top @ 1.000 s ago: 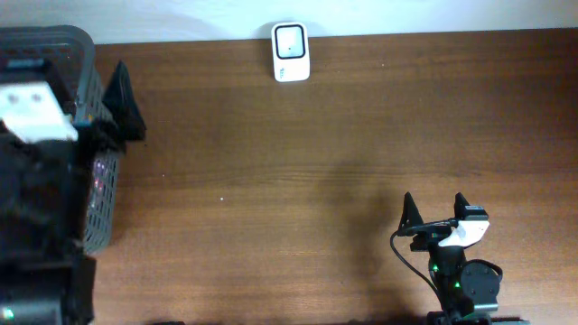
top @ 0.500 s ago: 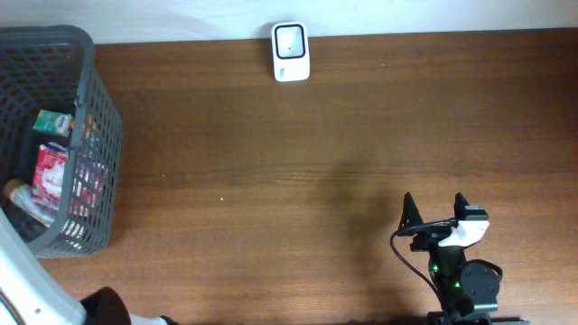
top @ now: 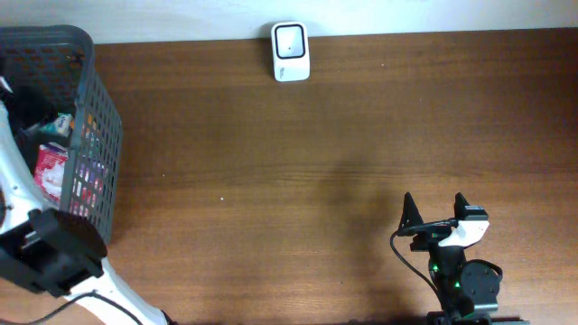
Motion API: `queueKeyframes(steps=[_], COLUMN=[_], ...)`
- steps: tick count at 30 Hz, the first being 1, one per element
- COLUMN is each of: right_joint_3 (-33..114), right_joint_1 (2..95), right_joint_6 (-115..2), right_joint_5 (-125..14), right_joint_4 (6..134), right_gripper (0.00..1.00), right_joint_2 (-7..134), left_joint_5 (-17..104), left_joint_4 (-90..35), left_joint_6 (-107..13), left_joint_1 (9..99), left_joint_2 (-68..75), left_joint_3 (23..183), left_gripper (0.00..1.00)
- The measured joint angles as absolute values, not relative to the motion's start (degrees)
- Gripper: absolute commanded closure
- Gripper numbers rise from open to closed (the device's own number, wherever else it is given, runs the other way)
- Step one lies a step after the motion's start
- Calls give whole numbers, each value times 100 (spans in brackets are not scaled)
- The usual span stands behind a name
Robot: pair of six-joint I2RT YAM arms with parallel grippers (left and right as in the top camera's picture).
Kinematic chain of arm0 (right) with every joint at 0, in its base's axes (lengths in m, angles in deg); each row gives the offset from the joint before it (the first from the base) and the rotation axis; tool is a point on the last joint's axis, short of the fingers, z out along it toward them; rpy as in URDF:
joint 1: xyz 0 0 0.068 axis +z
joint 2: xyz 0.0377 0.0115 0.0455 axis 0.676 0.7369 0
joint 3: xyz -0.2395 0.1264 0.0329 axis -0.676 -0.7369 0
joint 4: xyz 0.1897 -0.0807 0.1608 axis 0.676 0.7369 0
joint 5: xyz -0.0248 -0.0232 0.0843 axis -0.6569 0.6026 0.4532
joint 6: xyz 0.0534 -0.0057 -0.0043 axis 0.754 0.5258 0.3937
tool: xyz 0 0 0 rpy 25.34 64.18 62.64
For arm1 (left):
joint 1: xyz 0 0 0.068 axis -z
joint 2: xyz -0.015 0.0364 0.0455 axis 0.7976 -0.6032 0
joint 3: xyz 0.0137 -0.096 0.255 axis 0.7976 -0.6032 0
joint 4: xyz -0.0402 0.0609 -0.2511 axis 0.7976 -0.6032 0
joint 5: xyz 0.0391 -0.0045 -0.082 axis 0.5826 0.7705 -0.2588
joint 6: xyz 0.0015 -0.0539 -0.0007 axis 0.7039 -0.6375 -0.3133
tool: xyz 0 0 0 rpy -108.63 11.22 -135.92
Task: Scan the item barcode
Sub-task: 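Reach the left gripper into the basket and grasp the purple-red tissue pack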
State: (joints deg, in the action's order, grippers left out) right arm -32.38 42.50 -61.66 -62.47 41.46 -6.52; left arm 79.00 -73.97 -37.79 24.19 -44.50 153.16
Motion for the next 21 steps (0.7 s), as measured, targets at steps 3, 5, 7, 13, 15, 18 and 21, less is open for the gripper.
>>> queueKeyframes(steps=[3, 5, 7, 13, 15, 18, 21], right_joint_3=[-3238, -3238, -3238, -3238, -3238, -3238, -3236], right_joint_1=[4250, 4250, 4250, 4250, 4250, 4250, 4250], right_joint_6=[-6162, -6162, -6162, -6164, -6162, -6164, -6164], right_joint_5=[-6247, -6247, -6247, -6247, -6247, -6247, -6247], right_joint_4=[4146, 4146, 4146, 4148, 4146, 4146, 4146], right_gripper=[1, 1, 1, 1, 2, 1, 1], right_joint_2=[-652, -652, -652, -652, -652, -652, -652], left_joint_5=[7900, 7906, 7970, 8059, 8062, 8077, 8075], left_joint_4=[-7769, -8003, -8099, -8258, -8239, -8215, -8210], left_joint_6=[-3991, -4144, -4227, -4395, -4401, -4434, -4478], left_joint_1=[2479, 2476, 2476, 2476, 2476, 2476, 2476], left_joint_2=[-4802, -5023, -5208, -5578, -5582, -5584, -5584], left_joint_3=[15316, 15316, 15316, 15172, 15015, 14906, 14903], left_gripper=[25, 26, 26, 27, 33, 58, 100])
